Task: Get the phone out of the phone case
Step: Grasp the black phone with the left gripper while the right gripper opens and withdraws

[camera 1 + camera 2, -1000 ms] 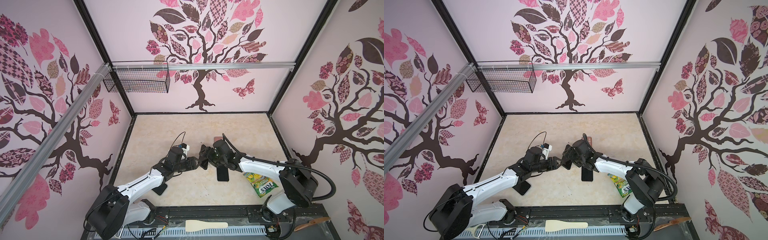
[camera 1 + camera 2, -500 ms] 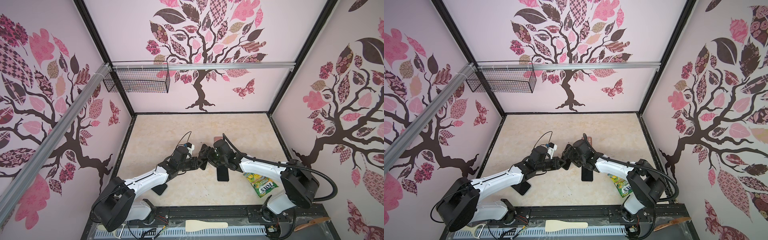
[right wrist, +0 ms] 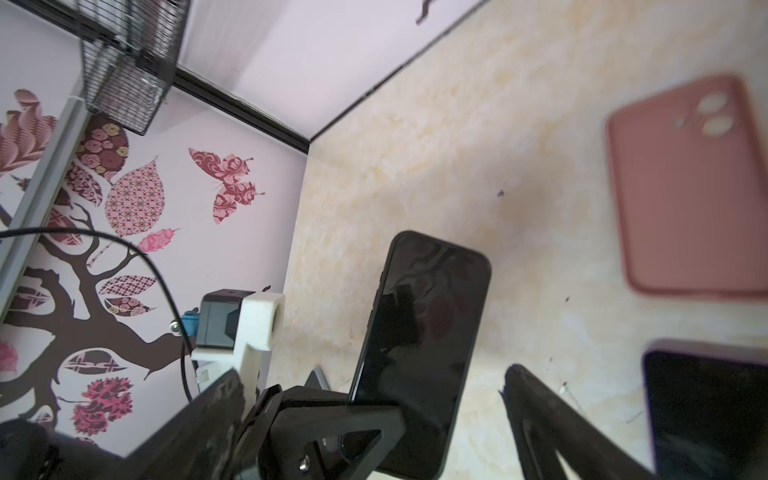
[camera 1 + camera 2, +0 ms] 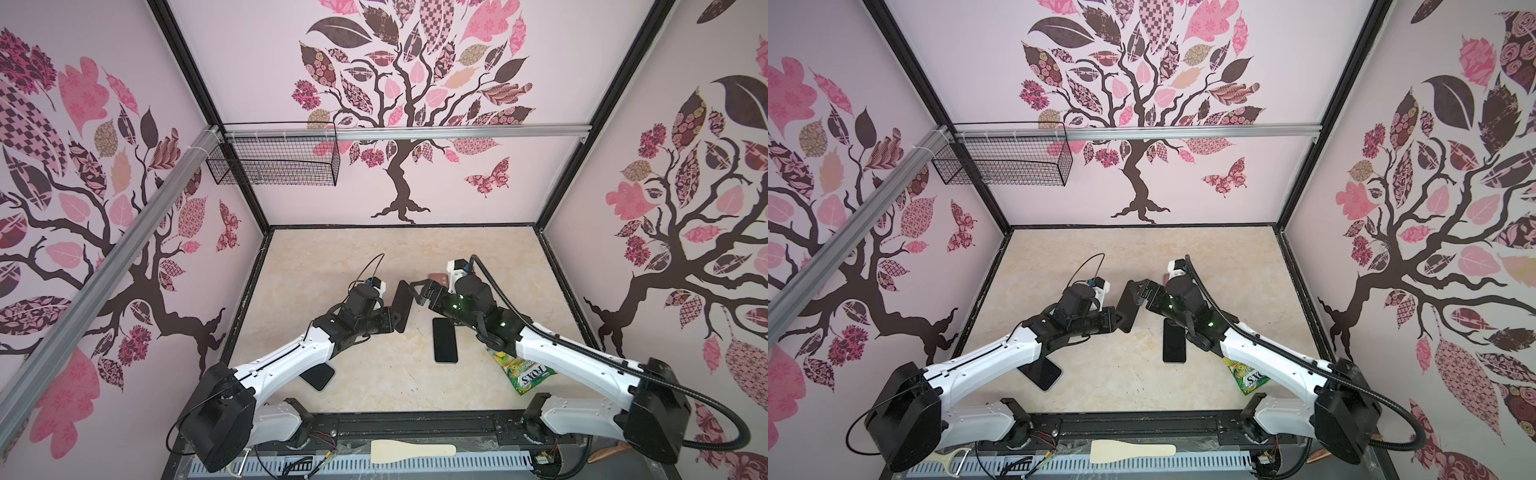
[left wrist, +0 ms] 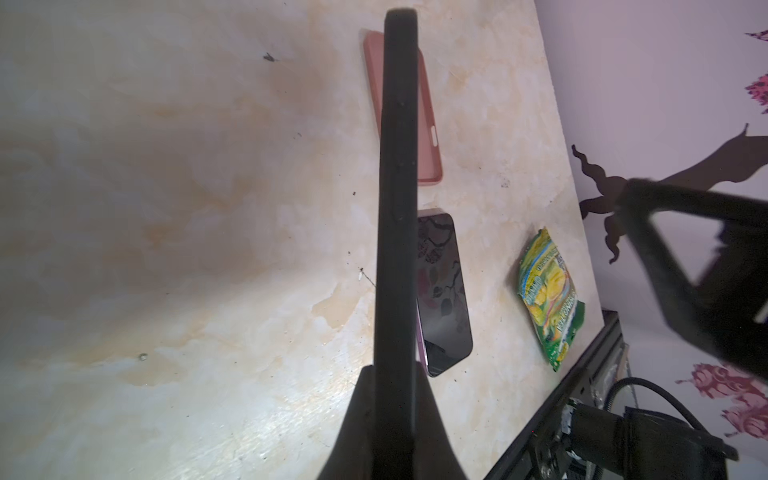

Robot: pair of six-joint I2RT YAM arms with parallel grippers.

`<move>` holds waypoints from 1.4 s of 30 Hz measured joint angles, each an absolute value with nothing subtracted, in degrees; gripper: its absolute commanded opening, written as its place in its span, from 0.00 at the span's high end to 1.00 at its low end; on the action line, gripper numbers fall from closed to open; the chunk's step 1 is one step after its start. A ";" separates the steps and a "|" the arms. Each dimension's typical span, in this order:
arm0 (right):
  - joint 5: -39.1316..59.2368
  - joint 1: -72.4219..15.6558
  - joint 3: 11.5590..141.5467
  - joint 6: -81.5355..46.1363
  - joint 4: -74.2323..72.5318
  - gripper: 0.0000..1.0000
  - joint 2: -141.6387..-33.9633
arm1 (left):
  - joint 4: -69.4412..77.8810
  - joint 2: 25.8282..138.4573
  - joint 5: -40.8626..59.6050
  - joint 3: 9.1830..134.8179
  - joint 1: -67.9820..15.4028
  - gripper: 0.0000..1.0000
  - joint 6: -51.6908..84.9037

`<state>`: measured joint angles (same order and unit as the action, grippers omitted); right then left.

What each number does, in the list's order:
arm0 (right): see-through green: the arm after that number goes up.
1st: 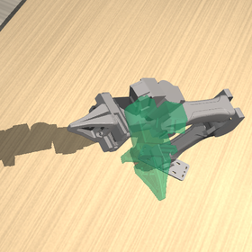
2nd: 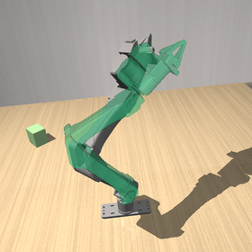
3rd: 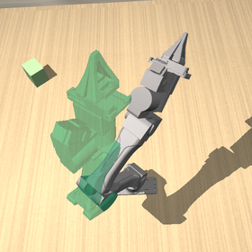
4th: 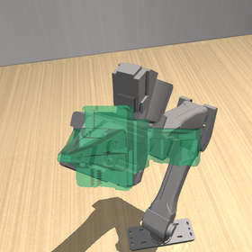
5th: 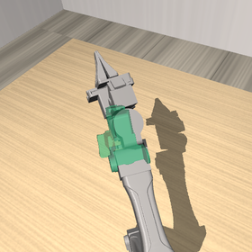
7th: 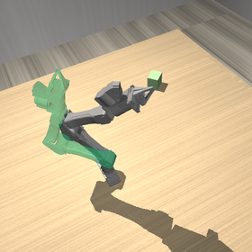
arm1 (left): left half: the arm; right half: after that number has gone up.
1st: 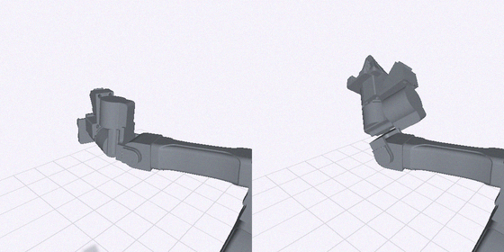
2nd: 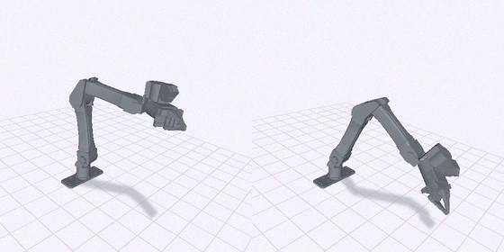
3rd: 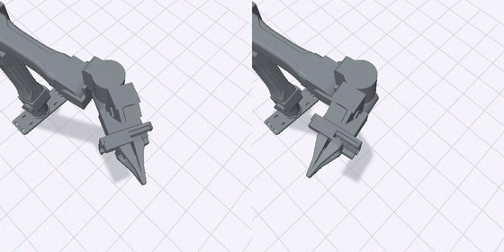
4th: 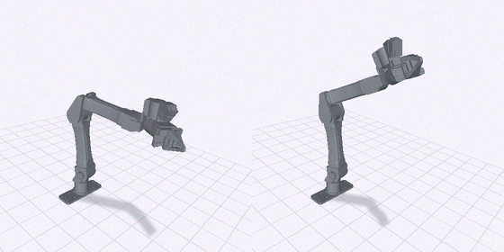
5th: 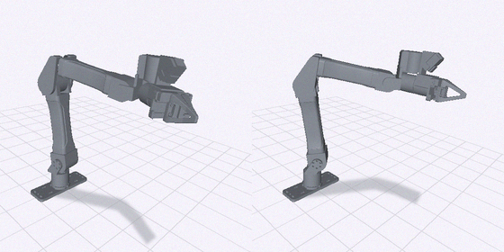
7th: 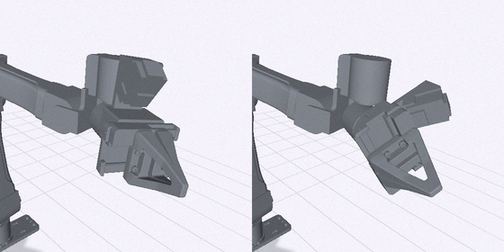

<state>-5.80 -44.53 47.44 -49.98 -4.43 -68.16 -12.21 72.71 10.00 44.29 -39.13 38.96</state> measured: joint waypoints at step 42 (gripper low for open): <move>45.89 -16.58 32.40 -29.50 -16.73 0.04 -53.10 | -14.52 53.56 35.57 40.84 -31.00 1.00 10.24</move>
<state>45.89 -16.58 32.40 -29.50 -16.73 -53.10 -14.52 53.56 35.57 40.84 -31.00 10.24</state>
